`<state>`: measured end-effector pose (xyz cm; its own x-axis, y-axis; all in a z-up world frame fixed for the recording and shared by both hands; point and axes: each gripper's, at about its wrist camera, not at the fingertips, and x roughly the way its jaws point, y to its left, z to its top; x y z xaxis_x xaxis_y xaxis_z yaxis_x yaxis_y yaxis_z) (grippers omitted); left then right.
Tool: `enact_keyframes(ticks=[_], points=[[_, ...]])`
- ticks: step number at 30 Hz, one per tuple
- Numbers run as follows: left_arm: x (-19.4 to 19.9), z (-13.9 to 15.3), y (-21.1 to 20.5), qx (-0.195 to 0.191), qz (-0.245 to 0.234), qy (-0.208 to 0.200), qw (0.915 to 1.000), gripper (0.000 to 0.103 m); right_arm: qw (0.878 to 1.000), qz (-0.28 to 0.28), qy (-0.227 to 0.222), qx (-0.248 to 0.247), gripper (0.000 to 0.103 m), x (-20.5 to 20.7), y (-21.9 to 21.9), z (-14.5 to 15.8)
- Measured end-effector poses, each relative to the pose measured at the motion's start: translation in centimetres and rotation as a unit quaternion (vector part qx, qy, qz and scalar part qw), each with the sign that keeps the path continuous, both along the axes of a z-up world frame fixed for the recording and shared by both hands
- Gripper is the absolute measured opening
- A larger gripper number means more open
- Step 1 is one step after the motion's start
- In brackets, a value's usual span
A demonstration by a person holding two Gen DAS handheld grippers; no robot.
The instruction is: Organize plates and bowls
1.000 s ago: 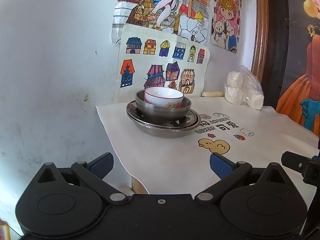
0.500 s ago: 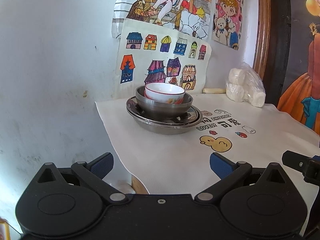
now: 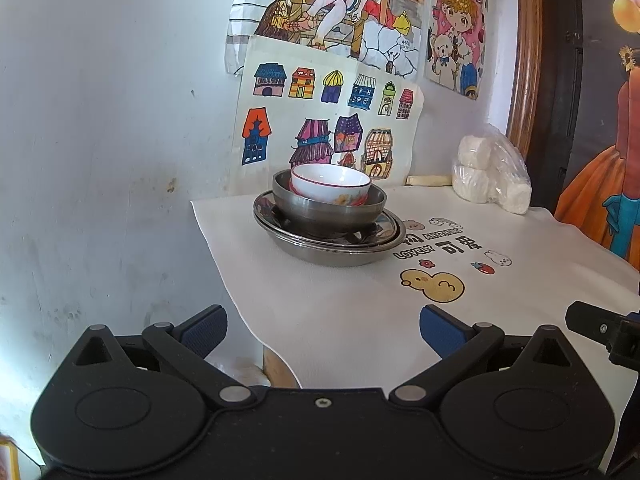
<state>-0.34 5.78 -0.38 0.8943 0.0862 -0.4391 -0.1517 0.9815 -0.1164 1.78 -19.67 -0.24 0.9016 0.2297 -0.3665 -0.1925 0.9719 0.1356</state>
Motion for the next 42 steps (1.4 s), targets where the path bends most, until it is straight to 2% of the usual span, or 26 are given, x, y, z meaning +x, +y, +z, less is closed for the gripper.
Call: enact_keyframes(ticks=[42], points=[[-0.34, 0.09, -0.24, 0.002, 0.001, -0.003, 1.0000, 0.102, 1.000, -0.002, -0.004, 0.000, 0.103, -0.24, -0.01, 0.19]])
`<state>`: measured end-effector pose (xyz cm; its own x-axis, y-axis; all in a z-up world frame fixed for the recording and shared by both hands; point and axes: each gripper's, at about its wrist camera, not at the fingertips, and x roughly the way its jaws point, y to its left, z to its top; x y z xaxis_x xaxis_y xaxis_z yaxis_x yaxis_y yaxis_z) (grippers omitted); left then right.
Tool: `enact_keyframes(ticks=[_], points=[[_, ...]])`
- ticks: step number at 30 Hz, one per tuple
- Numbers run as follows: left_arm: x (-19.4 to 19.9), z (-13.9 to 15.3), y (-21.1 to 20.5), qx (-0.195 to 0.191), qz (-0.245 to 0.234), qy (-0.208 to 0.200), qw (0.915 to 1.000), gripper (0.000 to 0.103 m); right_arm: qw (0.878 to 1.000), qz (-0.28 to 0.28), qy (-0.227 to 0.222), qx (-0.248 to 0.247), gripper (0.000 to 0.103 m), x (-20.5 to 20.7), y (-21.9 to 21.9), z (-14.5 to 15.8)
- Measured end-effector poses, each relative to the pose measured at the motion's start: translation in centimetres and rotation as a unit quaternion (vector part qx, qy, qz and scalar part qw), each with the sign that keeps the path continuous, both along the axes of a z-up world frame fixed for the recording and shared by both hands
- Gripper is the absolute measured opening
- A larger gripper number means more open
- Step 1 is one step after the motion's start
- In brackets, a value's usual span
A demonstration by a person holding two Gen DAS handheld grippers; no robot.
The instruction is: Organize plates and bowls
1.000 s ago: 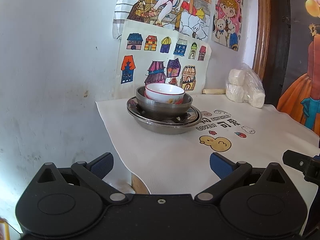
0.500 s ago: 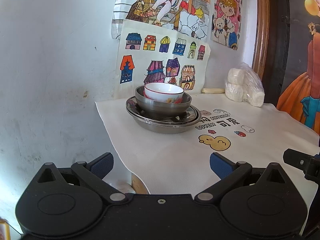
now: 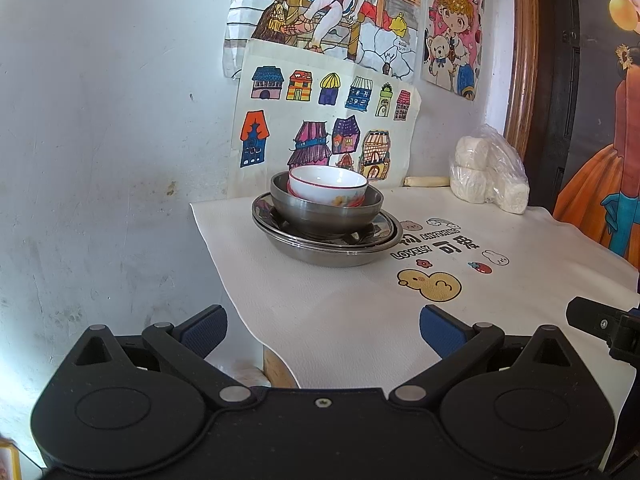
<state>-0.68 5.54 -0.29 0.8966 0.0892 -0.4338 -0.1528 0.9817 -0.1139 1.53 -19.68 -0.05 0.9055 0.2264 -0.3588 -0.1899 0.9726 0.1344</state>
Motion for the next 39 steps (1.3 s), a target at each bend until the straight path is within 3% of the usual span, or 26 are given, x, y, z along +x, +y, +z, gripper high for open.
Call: enact_keyframes(ticks=[39], points=[[0.26, -0.35, -0.03, -0.002, -0.007, 0.005, 1.0000, 0.102, 1.000, 0.000, 0.006, 0.001, 0.103, 0.15, -0.03, -0.55]])
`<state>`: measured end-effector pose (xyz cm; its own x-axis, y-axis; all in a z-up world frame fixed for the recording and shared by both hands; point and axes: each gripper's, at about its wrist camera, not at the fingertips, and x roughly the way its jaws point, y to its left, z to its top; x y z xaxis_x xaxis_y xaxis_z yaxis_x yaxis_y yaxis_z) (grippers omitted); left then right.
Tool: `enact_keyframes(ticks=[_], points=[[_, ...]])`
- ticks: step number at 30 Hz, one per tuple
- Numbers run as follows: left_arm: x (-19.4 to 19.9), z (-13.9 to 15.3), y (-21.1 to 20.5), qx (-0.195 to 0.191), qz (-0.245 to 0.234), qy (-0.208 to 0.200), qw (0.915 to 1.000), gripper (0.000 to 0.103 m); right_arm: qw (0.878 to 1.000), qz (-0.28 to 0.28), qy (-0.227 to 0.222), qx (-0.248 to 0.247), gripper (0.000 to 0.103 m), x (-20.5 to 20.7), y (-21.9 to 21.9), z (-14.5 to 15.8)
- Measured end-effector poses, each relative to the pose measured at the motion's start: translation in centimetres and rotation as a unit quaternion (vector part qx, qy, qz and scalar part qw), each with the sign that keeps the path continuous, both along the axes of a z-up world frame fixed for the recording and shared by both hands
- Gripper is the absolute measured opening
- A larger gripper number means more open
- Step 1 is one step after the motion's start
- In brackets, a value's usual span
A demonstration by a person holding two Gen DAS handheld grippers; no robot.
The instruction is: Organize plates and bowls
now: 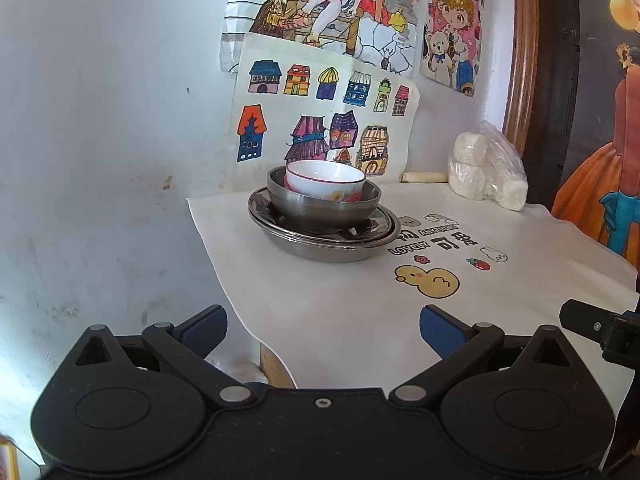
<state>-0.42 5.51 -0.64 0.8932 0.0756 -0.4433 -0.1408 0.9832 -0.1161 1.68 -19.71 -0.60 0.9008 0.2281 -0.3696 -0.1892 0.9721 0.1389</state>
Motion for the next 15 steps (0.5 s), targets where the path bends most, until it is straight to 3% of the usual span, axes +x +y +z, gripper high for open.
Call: enact_keyframes(ticks=[15], points=[[0.54, -0.09, -0.07, 0.004, -0.005, 0.010, 0.9999, 0.102, 1.000, -0.001, 0.009, 0.003, 0.103, 0.38, 0.00, -0.23]])
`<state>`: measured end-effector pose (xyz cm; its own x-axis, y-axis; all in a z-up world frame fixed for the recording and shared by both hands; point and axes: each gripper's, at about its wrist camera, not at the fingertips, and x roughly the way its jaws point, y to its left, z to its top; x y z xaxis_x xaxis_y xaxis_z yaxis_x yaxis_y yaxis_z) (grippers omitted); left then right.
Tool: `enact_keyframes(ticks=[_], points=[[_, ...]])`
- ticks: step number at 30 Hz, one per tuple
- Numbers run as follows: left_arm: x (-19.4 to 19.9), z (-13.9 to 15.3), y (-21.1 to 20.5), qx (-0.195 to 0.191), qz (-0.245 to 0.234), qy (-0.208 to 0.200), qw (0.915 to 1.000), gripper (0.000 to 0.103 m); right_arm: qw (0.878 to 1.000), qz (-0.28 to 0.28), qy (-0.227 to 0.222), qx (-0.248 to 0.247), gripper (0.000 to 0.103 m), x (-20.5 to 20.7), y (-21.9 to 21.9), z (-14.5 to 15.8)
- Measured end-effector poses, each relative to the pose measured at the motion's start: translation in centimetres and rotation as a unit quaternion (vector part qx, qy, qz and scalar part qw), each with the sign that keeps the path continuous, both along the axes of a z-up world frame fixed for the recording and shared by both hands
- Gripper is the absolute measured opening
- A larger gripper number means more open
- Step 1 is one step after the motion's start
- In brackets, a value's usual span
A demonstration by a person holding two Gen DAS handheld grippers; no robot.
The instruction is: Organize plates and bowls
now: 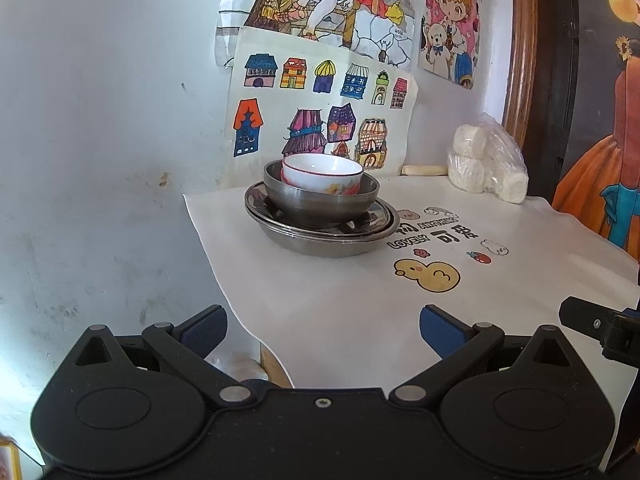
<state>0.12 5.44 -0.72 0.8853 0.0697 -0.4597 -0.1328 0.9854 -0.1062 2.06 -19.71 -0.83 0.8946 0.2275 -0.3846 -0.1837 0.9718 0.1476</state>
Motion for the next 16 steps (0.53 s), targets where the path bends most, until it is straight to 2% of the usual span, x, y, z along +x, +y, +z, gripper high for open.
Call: enact_keyframes(ticks=[16], points=[[0.31, -0.13, -0.09, 0.004, 0.001, 0.006, 1.0000, 0.102, 1.000, 0.001, 0.006, 0.001, 0.103, 0.35, -0.16, -0.16]])
